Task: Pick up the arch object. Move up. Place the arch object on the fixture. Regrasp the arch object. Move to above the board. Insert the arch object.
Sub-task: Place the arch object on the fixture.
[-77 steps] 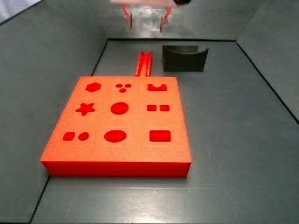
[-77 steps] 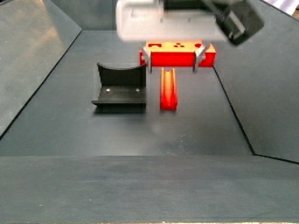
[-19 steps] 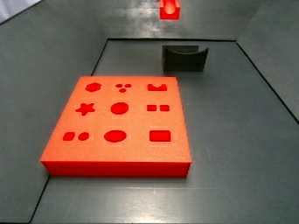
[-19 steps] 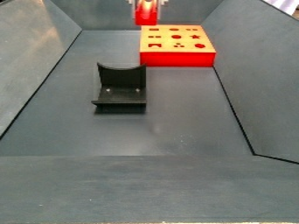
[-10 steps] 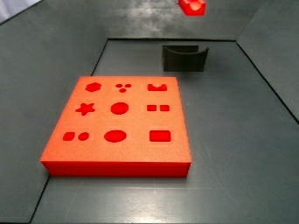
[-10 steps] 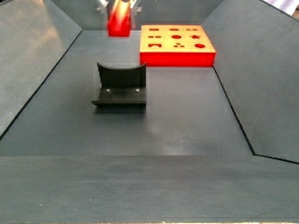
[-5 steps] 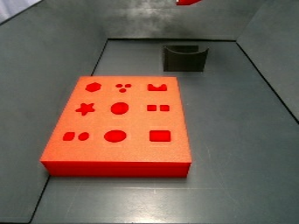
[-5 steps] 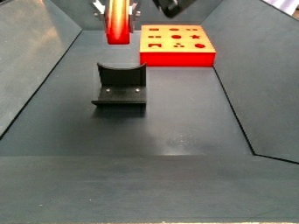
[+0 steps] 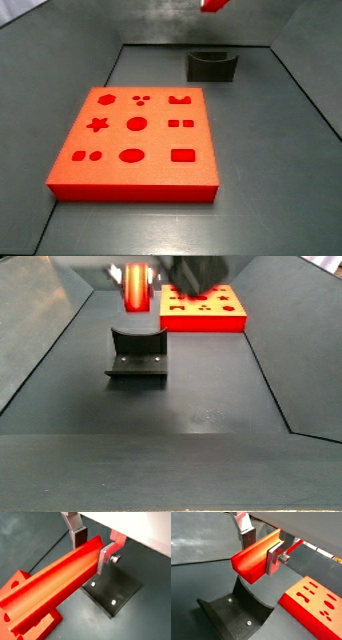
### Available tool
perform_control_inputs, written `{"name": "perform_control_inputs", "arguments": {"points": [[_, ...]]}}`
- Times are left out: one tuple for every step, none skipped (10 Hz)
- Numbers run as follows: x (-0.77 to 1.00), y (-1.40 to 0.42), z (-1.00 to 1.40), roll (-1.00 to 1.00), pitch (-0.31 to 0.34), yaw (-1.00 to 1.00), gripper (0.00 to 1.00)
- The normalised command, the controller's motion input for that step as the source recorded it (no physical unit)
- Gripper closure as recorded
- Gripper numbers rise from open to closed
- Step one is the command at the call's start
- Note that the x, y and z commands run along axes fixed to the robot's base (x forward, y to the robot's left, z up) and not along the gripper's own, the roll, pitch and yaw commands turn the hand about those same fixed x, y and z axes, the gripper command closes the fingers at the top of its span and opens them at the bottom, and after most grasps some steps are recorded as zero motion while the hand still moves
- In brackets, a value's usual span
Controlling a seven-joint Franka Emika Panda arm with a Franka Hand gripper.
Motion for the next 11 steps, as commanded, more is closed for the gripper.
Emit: {"name": "perform_control_inputs", "arguments": {"points": [[0.11, 0.08, -1.0, -1.0, 0.102, -0.14, 1.0], [0.12, 0.08, -1.0, -1.0, 0.12, -0.15, 1.0], [0.13, 0.08, -1.0, -1.0, 0.125, -0.17, 1.0], [0.14, 0.09, -1.0, -0.96, 0.113, -0.19, 1.0], [0.15, 0.1, -1.0, -0.73, 0.076, -0.18, 1.0], [0.16, 0.1, -1.0, -0.55, 0.052, -0.17, 1.0], [0.17, 0.11, -1.0, -0.38, 0.034, -0.16, 1.0], [0.18, 0.11, -1.0, -0.24, 0.02, -0.14, 1.0], [0.18, 0.11, -0.98, -0.18, -0.004, -0.12, 1.0], [0.15, 0.1, -0.78, -0.16, -0.013, -0.11, 1.0], [0.12, 0.08, -0.6, -0.14, -0.011, -0.09, 1.0]]}}
